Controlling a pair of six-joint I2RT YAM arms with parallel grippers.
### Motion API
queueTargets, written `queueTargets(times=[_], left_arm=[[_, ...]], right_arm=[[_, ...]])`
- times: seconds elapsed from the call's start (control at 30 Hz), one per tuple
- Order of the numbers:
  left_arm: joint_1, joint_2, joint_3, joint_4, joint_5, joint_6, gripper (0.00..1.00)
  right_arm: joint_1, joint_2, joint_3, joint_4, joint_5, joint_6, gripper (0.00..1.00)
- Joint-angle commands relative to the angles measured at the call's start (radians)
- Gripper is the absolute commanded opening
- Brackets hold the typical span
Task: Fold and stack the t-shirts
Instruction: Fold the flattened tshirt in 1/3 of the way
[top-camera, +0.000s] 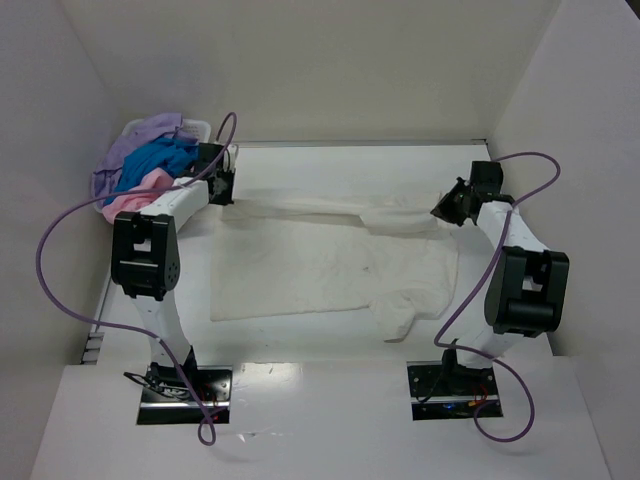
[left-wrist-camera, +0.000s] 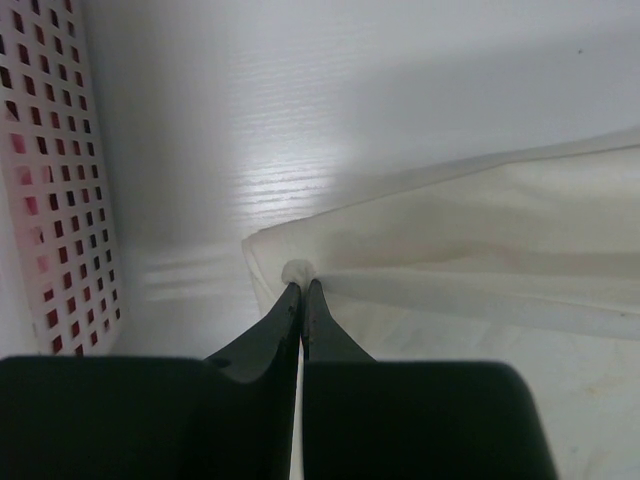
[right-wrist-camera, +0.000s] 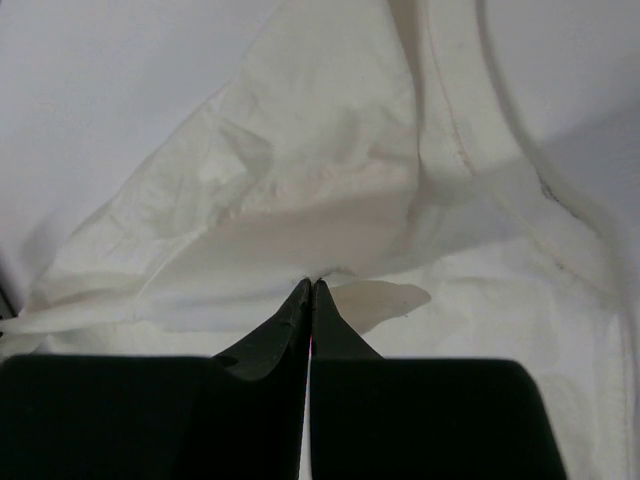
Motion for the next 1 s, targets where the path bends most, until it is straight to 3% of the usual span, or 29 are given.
queueTargets(times=[0.0,0.37,0.5,0.57,0.63,0.7,0.83,0.97], left_arm=[[-0.002,-0.021,-0.02,-0.021,-0.021,0.003,0.0],[-0.002,-0.06,-0.091,-0.106,-0.021,-0.054,0.0],[-0.002,-0.107,-0.126,-0.116,0.069,-0.054,0.0],[-0.002,-0.138,-0.135,-0.116,0.129,-0.065,0.18],[-0.002,-0.158,-0.136,-0.116,0.152,-0.065,0.44],[-0.002,-0.185,-0.136,-0.125,0.162,-0.065,0.58],[-0.002,-0.224,-0.126,-0.125,0.185,-0.065,0.73],[-0.002,-0.187,-0.105,-0.114,0.203,-0.089,0.71]], right_arm=[[-0.013,0.014,-0.014,-0.053,-0.045,-0.001,0.0],[-0.013,0.014,-0.084,-0.05,-0.1,-0.031,0.0],[-0.013,0.014,-0.084,-0.05,-0.1,-0.04,0.0],[-0.013,0.014,-0.084,-0.05,-0.1,-0.04,0.0],[-0.013,0.014,-0.075,-0.05,-0.1,-0.04,0.0],[-0.013,0.014,-0.074,-0.06,-0.091,-0.049,0.0],[-0.013,0.014,-0.074,-0.07,-0.082,-0.058,0.0],[-0.013,0.005,-0.074,-0.07,-0.082,-0.058,0.0]])
